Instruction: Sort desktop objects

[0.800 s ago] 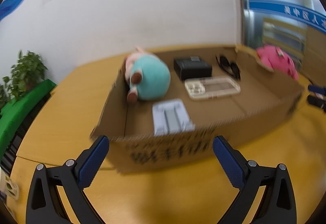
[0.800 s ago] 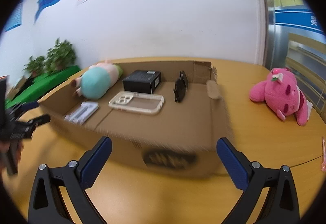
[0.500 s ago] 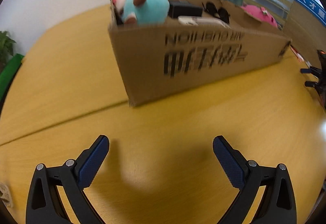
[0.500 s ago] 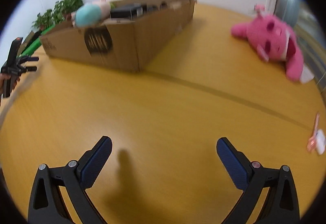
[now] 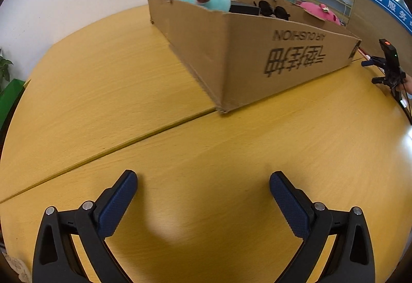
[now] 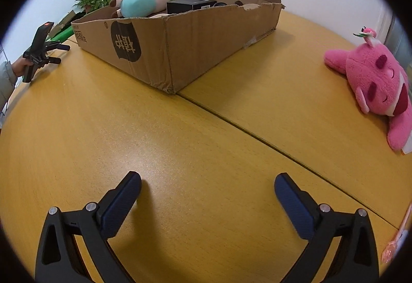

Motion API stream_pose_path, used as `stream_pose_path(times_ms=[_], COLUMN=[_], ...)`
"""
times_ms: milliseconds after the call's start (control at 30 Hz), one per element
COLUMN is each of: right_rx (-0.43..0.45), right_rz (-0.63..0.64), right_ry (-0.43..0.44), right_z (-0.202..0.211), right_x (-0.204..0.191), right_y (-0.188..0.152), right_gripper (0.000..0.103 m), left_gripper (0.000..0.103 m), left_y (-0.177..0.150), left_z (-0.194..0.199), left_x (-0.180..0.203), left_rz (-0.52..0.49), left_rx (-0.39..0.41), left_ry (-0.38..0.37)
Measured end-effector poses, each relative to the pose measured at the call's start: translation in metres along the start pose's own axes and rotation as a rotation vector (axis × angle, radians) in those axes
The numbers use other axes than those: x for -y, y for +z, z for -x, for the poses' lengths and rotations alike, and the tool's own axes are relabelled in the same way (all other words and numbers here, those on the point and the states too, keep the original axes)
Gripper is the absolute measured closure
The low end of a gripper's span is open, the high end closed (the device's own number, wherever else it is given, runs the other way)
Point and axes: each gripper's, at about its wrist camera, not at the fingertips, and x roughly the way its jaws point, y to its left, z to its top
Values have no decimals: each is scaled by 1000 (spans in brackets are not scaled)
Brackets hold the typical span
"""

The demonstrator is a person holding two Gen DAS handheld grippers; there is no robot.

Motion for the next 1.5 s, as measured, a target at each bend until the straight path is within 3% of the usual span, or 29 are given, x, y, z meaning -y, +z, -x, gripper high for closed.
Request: stream_pose_path(times_ms=[1500], right_rx=[0], right_rz=[2], right_ry=[-2], right_z=[1], right_x=[-2], right_y=[2], right_gripper=[0], left_gripper=[0], left_y=[4], left_z=[-4], left_x=[2], left_rz=[-22], left_rx=[-1], left_ry=[-6])
